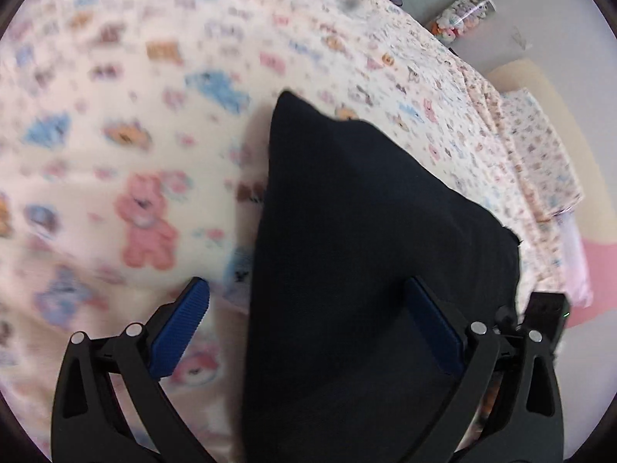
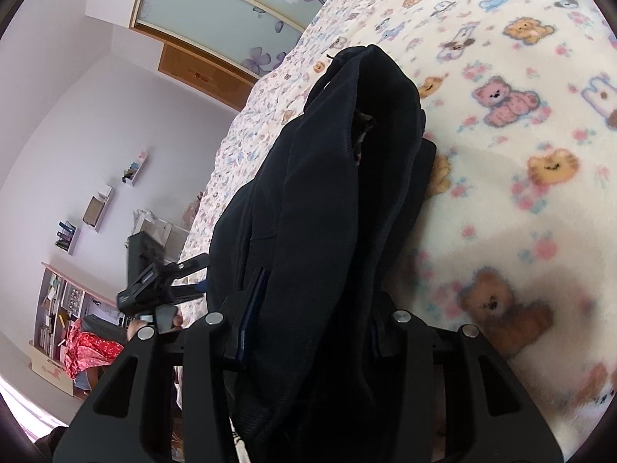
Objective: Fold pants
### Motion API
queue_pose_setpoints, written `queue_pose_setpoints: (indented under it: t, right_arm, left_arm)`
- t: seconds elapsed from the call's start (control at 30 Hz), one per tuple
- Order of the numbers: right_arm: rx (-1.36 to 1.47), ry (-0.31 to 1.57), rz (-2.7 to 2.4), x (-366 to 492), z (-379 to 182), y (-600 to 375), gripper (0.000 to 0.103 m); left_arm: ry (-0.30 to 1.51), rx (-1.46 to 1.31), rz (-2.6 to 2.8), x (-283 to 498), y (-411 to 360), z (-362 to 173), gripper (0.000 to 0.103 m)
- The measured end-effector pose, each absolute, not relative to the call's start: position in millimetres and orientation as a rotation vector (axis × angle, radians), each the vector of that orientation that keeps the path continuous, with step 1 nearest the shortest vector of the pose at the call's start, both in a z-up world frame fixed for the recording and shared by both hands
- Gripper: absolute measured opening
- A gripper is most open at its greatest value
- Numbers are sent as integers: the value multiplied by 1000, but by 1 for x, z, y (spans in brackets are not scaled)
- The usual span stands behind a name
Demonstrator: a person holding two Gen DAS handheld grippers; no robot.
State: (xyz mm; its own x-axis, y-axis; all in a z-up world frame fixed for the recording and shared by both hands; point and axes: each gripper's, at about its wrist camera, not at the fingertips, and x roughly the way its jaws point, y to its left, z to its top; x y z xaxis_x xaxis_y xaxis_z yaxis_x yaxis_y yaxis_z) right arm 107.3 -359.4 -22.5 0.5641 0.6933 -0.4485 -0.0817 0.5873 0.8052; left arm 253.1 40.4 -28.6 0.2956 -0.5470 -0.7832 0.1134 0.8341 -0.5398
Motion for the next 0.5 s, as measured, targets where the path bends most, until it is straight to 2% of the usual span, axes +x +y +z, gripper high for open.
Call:
queue_pose_setpoints:
  t: [0.07,0.13,0.17,0.23,0.3,0.5]
  right_arm:
    - [827,854,525,107,-24,-360,45]
    - [833,851,527,107,-26,-361,45]
    - [839,851,528,107,-27,-362,45]
    - [852,849,527,105,-30,-363,45]
    - [862,849,525,105,-32,-364,46]
    - [848,855,497,106,-31,-361,48]
  left_arm:
    - [1198,-477,-510,249,39,-34,97]
    - [1185,-532,-590,247,38,-35,85]
    - [1169,-539,-617,244,37,-32,85]
    - [1159,-513,-637,242,33,-29,81]
    - [1158,-453,-599,241,28,-28,71]
    - [1144,-374,-511,239,19,-19,60]
